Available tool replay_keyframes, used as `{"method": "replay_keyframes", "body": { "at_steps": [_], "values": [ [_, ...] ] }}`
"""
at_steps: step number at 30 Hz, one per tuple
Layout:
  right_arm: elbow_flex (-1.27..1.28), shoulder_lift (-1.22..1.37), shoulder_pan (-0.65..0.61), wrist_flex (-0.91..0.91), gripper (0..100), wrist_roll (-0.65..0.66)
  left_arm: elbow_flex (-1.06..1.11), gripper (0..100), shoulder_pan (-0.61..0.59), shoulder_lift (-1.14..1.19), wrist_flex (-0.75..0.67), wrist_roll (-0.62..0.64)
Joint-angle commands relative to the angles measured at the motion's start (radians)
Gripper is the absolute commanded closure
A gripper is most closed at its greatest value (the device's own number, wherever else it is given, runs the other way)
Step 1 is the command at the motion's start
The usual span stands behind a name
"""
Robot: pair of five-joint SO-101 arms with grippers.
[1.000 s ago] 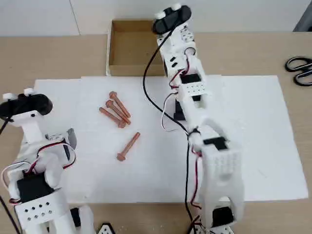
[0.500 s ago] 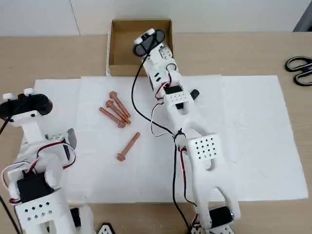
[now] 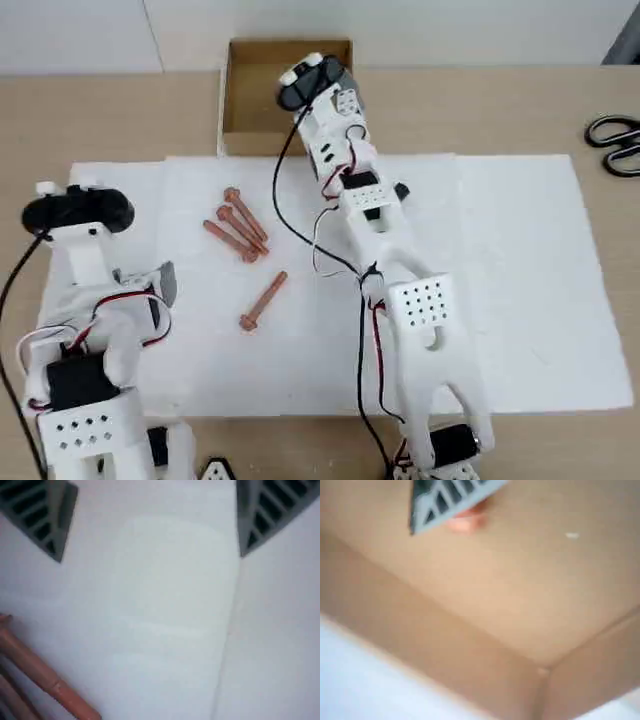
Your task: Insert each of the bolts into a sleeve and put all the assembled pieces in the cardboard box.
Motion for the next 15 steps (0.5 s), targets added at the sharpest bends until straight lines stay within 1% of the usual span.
{"method": "replay_keyframes", "body": {
  "at_steps": [1, 6, 15],
  "values": [
    [-0.055, -0.185, 0.022, 0.082, 78.2, 0.011, -0.008, 79, 0.005, -0.015, -0.005, -0.002],
    [-0.055, -0.401, 0.028, 0.294, 78.2, 0.008, -0.008, 79, 0.003, -0.015, -0.005, -0.002],
    [-0.055, -0.834, 0.018, 0.794, 78.3, 0.006, -0.008, 79, 0.003, -0.015, 0.000, -0.002]
  ]
}}
